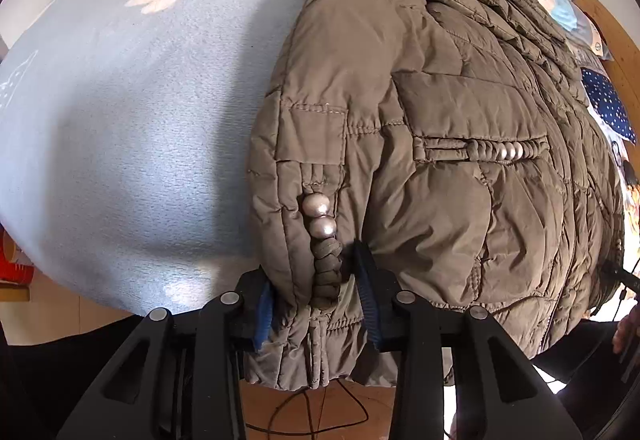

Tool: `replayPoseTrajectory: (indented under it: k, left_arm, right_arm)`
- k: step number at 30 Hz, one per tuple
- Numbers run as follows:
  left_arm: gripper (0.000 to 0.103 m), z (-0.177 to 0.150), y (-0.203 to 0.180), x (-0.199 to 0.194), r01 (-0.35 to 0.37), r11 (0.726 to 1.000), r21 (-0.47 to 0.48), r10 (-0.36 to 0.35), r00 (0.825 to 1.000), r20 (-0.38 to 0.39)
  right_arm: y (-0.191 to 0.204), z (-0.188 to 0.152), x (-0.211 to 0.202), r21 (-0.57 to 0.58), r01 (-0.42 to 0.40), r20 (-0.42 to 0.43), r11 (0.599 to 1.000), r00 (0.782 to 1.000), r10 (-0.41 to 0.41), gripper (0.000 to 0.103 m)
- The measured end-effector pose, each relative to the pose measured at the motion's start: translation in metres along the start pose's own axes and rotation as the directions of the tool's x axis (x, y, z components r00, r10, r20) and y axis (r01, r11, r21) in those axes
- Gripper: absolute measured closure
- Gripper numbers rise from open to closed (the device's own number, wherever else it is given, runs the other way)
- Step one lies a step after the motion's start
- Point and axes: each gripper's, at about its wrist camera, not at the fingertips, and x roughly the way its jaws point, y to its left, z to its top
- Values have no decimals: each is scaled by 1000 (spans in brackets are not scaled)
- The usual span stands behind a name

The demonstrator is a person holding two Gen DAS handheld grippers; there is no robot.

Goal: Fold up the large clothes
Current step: 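Lift the held sleeve cuff with both grippers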

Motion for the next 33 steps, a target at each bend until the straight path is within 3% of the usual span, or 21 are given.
replayPoseTrajectory:
  k: [3,5,12,14,15,17,19,26,30,33]
  left_arm:
    - [57,-2,5,3,-23,1000,-9,23,1000,1]
    - [53,-5,11,3,-23,1000,-19,23,1000,-2]
    - [48,-6,19,7,-51,999,-16,51,999,-7]
    - [48,-5,17,6,-59,998,-13,59,998,-10]
    - [50,-5,16,6,-61,998,-9,61,998,-8]
    - [75,-6,7,2,-27,999,24,27,1000,0]
    - [83,-10,0,-3,-44,997,61,43,999,20]
    - [87,-13,-8,-33,-30,997,78,20,992,124]
    - [87,-14,-14,-64,-6,995,96,-18,969,247]
    - [87,-14,-16,-84,12,994,111,-48,944,327]
  right_arm:
    - [-2,-1,1,14,0,-7,1000,1000,0,78]
    - [-5,-1,3,17,9,-17,1000,1000,-8,70]
    - [-11,0,3,37,-1,-35,999,999,2,70]
    - [-8,-1,2,16,13,-28,1000,1000,-13,78]
    - [-2,2,4,8,20,-24,1000,1000,-20,80]
    - [-3,2,2,-7,28,-17,1000,999,-28,83]
    - [-1,1,1,-18,35,-9,999,999,-36,85]
    - [13,-2,-16,-37,0,69,999,998,2,87]
    - [21,-9,-47,-58,-43,158,997,986,52,87]
    - [29,-13,-68,-101,-93,240,991,964,115,87]
